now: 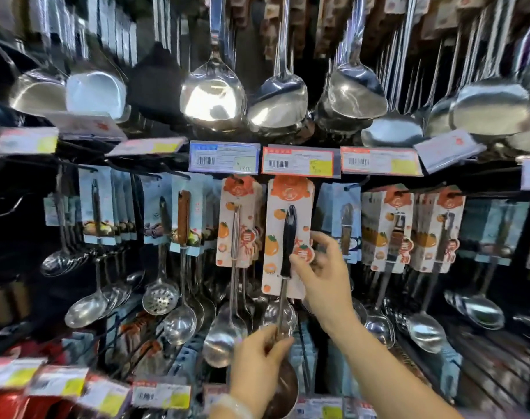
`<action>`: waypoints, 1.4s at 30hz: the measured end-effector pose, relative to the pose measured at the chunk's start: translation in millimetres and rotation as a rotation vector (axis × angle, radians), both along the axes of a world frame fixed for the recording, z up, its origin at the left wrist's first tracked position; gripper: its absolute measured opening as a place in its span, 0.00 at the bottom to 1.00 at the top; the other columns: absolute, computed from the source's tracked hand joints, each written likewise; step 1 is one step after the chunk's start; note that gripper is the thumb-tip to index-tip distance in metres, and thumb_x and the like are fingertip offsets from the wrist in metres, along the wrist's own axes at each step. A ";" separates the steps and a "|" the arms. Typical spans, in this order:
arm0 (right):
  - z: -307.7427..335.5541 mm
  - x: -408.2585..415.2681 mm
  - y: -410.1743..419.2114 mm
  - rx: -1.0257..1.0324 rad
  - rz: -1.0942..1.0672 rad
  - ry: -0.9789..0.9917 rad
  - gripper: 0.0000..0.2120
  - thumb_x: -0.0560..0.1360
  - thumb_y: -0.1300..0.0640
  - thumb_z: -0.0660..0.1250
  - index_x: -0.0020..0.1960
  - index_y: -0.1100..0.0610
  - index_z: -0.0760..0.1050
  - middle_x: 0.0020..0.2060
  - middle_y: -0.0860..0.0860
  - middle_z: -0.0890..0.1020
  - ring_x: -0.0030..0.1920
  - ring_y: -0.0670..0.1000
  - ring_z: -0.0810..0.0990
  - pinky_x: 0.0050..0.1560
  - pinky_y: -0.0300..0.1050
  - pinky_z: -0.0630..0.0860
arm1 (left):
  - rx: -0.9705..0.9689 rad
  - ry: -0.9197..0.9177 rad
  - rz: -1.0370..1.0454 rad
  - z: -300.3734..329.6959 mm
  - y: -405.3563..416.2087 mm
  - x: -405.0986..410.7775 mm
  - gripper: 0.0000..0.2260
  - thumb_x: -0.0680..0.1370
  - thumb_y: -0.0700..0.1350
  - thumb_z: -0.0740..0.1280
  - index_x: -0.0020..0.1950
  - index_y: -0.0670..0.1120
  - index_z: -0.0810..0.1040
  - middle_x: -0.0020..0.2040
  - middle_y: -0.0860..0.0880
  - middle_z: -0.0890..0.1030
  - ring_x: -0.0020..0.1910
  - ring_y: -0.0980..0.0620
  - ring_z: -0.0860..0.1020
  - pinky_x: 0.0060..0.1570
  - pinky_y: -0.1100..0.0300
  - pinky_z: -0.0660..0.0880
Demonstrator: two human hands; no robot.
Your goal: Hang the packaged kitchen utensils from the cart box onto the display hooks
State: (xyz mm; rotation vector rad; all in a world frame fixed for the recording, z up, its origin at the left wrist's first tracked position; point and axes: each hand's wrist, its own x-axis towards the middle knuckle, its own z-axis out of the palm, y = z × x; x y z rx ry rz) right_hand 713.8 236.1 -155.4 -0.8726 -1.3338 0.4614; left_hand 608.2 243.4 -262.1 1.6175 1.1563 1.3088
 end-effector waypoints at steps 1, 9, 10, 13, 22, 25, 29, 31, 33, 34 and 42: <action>-0.5 0.0 -0.7 -0.005 -0.009 0.024 0.19 0.74 0.63 0.67 0.53 0.41 0.67 0.55 0.53 0.80 0.53 0.48 0.80 0.55 0.40 0.76 | 0.008 0.004 -0.008 0.6 -0.3 -0.1 0.06 0.72 0.44 0.72 0.45 0.55 0.83 0.39 0.52 0.85 0.40 0.55 0.81 0.48 0.56 0.79; 10.4 -3.2 10.7 -0.027 -0.121 -0.021 0.18 0.74 0.59 0.67 0.60 0.46 0.66 0.58 0.53 0.78 0.55 0.53 0.78 0.56 0.49 0.77 | 0.032 0.033 0.038 18.2 0.0 2.1 0.10 0.75 0.44 0.69 0.36 0.57 0.77 0.35 0.54 0.82 0.40 0.54 0.80 0.45 0.57 0.76; 11.2 -3.9 11.5 -0.017 -0.130 -0.032 0.18 0.75 0.59 0.67 0.61 0.47 0.66 0.58 0.53 0.78 0.55 0.53 0.78 0.53 0.46 0.77 | 0.036 0.038 0.041 19.4 0.2 1.1 0.09 0.75 0.45 0.69 0.36 0.57 0.77 0.35 0.54 0.82 0.39 0.54 0.80 0.44 0.58 0.76; 13.0 -1.8 12.1 0.034 -0.147 -0.029 0.16 0.76 0.61 0.65 0.60 0.47 0.66 0.52 0.54 0.79 0.49 0.51 0.79 0.42 0.30 0.74 | 0.059 0.062 0.057 20.8 0.6 0.9 0.09 0.75 0.47 0.68 0.36 0.58 0.76 0.35 0.53 0.83 0.39 0.53 0.81 0.44 0.57 0.76; 2.9 11.3 32.1 -0.090 -0.227 -0.019 0.13 0.76 0.62 0.64 0.57 0.50 0.68 0.28 0.50 0.71 0.27 0.46 0.69 0.27 0.31 0.66 | 0.010 0.103 0.057 8.6 6.0 14.9 0.04 0.74 0.48 0.69 0.47 0.54 0.81 0.42 0.50 0.84 0.45 0.50 0.81 0.49 0.55 0.77; 4.8 10.7 46.6 -0.143 -0.264 -0.053 0.14 0.76 0.62 0.63 0.58 0.49 0.67 0.29 0.50 0.69 0.29 0.48 0.69 0.30 0.37 0.68 | -0.002 0.109 0.072 10.1 16.9 17.2 0.05 0.74 0.47 0.69 0.48 0.53 0.82 0.41 0.49 0.84 0.44 0.50 0.81 0.47 0.57 0.76; 5.1 13.0 62.6 -0.182 -0.305 -0.071 0.13 0.77 0.60 0.63 0.58 0.49 0.67 0.30 0.51 0.70 0.31 0.49 0.71 0.32 0.40 0.68 | -0.040 0.099 0.040 14.8 30.5 18.1 0.09 0.74 0.45 0.69 0.35 0.56 0.78 0.39 0.48 0.84 0.42 0.50 0.80 0.42 0.60 0.73; 8.4 13.7 66.1 -0.210 -0.308 -0.077 0.12 0.77 0.59 0.62 0.59 0.49 0.67 0.31 0.50 0.72 0.31 0.48 0.71 0.33 0.41 0.69 | -0.074 0.064 -0.001 14.1 38.3 20.7 0.09 0.74 0.44 0.69 0.37 0.57 0.78 0.38 0.51 0.83 0.42 0.51 0.79 0.42 0.63 0.72; 11.7 13.6 68.5 -0.248 -0.329 -0.097 0.12 0.78 0.58 0.61 0.60 0.49 0.66 0.34 0.48 0.73 0.33 0.48 0.73 0.35 0.43 0.70 | -0.095 0.048 -0.041 11.9 43.6 23.1 0.07 0.75 0.43 0.68 0.50 0.54 0.81 0.45 0.52 0.83 0.47 0.53 0.79 0.49 0.63 0.72; 12.2 13.4 67.8 -0.271 -0.350 -0.117 0.14 0.78 0.56 0.61 0.62 0.49 0.65 0.37 0.48 0.75 0.36 0.49 0.75 0.36 0.44 0.71 | -0.092 0.084 -0.052 11.9 44.8 23.4 0.11 0.76 0.43 0.68 0.57 0.52 0.79 0.51 0.53 0.82 0.51 0.54 0.78 0.53 0.64 0.71; -25.8 36.8 -5.5 -0.460 -0.518 -0.259 0.23 0.77 0.49 0.62 0.69 0.55 0.63 0.65 0.54 0.66 0.59 0.51 0.71 0.62 0.44 0.69 | 0.428 0.446 0.187 5.9 30.4 24.8 0.28 0.80 0.53 0.55 0.76 0.42 0.55 0.77 0.47 0.55 0.77 0.52 0.47 0.75 0.58 0.46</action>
